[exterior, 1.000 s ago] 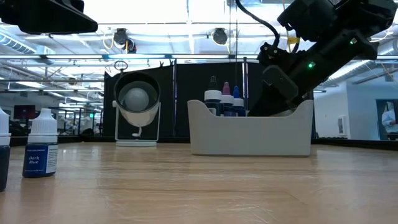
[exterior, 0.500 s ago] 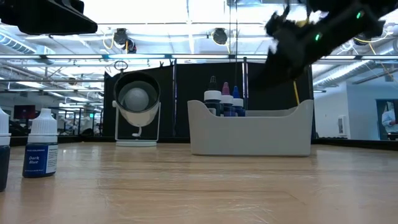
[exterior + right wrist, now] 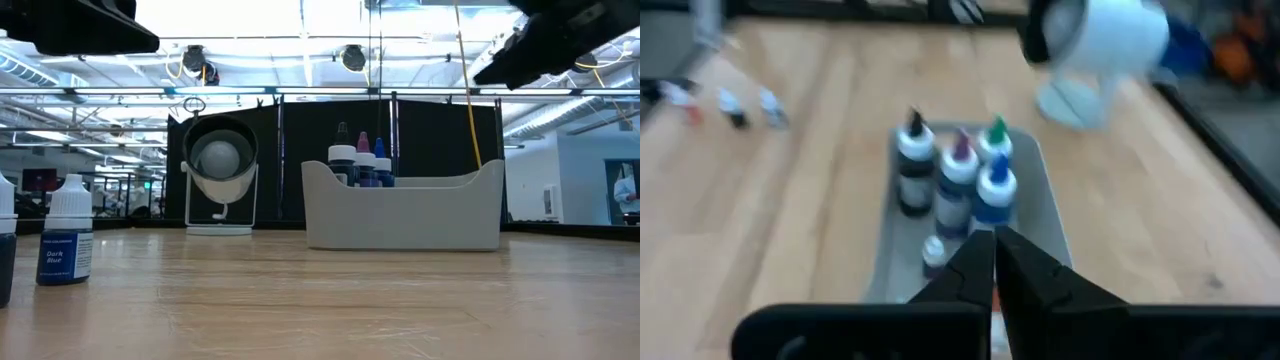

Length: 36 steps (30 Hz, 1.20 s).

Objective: Pick & Place food coloring
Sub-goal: Put the bottom small blue food coloring bottle into the white bin

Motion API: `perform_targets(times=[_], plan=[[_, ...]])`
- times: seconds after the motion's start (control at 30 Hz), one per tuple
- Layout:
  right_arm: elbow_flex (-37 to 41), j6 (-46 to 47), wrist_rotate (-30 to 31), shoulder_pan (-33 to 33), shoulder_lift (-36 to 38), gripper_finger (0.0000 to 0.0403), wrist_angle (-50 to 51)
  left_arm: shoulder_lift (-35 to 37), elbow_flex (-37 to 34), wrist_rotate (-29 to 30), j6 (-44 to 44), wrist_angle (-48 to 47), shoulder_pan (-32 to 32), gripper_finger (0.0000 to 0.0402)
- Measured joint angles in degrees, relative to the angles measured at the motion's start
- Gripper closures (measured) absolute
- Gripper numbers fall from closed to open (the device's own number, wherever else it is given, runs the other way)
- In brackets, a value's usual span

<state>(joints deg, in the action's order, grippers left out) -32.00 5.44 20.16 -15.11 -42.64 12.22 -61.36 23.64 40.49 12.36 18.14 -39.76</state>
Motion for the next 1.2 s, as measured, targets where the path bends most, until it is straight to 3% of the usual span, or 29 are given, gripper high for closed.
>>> perform_targets(times=[0.2, 0.33, 0.5, 0.6, 0.67, 0.8, 0.97, 1.2], plan=[[11.9, -2.5, -6.6, 1.6, 11.4, 0.0402, -12.7, 0.0, 0.0, 0.0, 2.7, 0.2, 2.7, 0.0360], [21.1, 2.5, -6.7, 1.5, 10.7, 0.0402, -21.9, -0.1, 0.0, 0.8, 3.1, 1.9, 5.8, 0.0360], [30.4, 4.0, -6.6, 1.1, 8.8, 0.0402, -40.4, -0.3, 0.0, 4.2, -7.1, -0.2, 10.3, 0.0360], [30.8, 3.9, -6.2, 1.1, 8.7, 0.0402, -40.6, -0.3, 1.3, -1.6, -7.1, -7.2, 11.8, 0.0360], [30.8, 2.5, -6.5, 1.2, 8.3, 0.0402, -39.6, -1.5, 5.9, -7.8, -9.7, -14.9, 12.0, 0.0360], [30.9, 0.0, -8.1, 1.1, 8.4, 0.0402, -41.0, -7.9, 21.1, -12.4, -15.3, -37.7, 11.0, 0.0360], [30.9, -1.7, -8.1, 1.1, 8.4, 0.0402, -41.5, -23.5, 37.7, -30.0, -9.0, -61.9, 8.1, 0.0360], [30.9, -0.3, -8.2, 1.1, 8.3, 0.0402, -41.2, -41.6, 53.9, -31.2, -11.0, -71.3, 4.5, 0.0349]])
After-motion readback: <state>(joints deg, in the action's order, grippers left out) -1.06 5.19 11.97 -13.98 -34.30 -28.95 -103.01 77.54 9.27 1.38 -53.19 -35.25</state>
